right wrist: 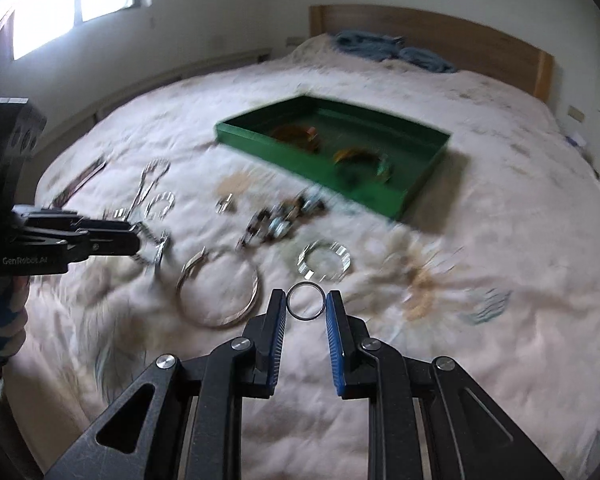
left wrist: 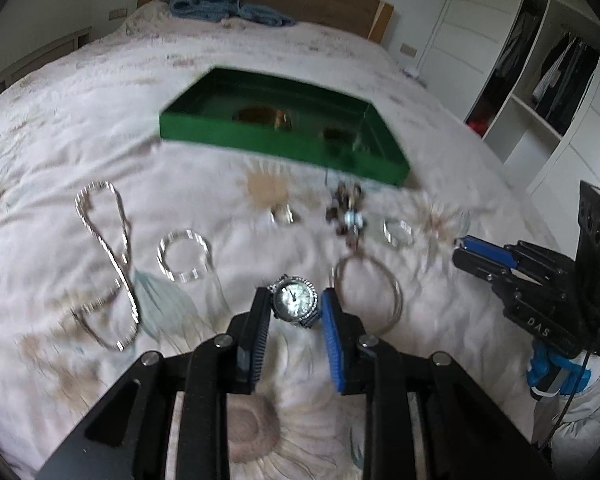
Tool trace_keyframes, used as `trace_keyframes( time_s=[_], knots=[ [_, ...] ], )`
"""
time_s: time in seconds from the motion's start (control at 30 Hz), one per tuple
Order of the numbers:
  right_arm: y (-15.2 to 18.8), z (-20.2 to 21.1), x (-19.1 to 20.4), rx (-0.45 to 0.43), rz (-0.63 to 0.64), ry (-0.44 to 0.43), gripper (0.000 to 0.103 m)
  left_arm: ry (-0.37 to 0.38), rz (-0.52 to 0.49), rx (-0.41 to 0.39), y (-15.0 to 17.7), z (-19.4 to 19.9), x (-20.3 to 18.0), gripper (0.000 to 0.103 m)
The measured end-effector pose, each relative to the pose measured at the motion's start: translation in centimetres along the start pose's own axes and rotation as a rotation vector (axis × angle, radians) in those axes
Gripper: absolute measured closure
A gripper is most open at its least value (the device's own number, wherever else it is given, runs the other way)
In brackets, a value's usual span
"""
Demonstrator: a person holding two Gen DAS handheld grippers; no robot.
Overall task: Organize jewelry
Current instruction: 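Carry the watch and ring into the green tray and release both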
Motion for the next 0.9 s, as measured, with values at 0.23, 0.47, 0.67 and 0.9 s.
trace_keyframes(
  time_s=[0.23,0.47,0.67,0.9],
  knots=[
    [-6.6,0.3,-2.7,-0.094,-0.057,0.063,0.083,0.027,0.029,-0.109,-7.3,0.2,1.7,0.079],
    [-12.0,-5.0,-5.1,-0.091,-0.151,0.066,0.083,0.045,0.049,-0.134,-15.3,-4.0,3.0,0.079],
    [-14.0,-11.6,-6.7,-0.033,-0.23,0.07,0.083,0.024,0.064,-0.074,-19.4,-10.4,3.8,0.079],
    [-15.4,-17.6,-8.7,0.087,-0.279,0.123,0.083,-0.09,0.064,0.007,-22.0,-17.4,5.5,0.079]
  ],
)
Point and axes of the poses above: each gripper's, at about its wrist camera, not at the fingertips, and z roughly against the way its jaws point, x to its left, y to its underside, the point moved 4 cm from there along -z, roughly the way its jaws point, and after that the axes turned 1 degree about -z, right-handed, at the moved point
